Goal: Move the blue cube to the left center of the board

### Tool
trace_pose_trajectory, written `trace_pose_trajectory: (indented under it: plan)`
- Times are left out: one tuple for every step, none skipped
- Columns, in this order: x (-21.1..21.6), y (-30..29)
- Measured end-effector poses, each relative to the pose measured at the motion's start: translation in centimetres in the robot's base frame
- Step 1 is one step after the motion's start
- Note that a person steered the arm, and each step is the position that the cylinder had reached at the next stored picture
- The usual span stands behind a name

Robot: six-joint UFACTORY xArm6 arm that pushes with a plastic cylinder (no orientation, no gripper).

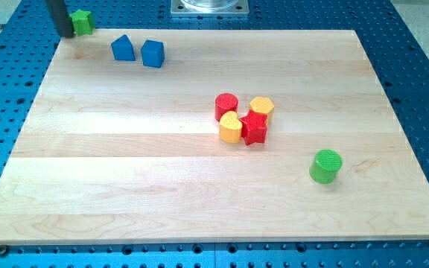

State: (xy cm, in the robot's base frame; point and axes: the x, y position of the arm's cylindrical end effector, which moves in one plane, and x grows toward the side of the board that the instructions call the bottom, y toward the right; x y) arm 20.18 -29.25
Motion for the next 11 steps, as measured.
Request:
trace_pose_trajectory:
  plan:
    - [2.9,0.1]
    - [8.8,0.5]
    - [14.6,8.6]
    - [16.2,17.7]
    - [15.4,26.1]
    - [10.0,26.5]
    - [6.5,22.4]
    - [6.3,14.4]
    - [6.3,10.2]
    - [14.0,8.8]
    - [20.4,7.3]
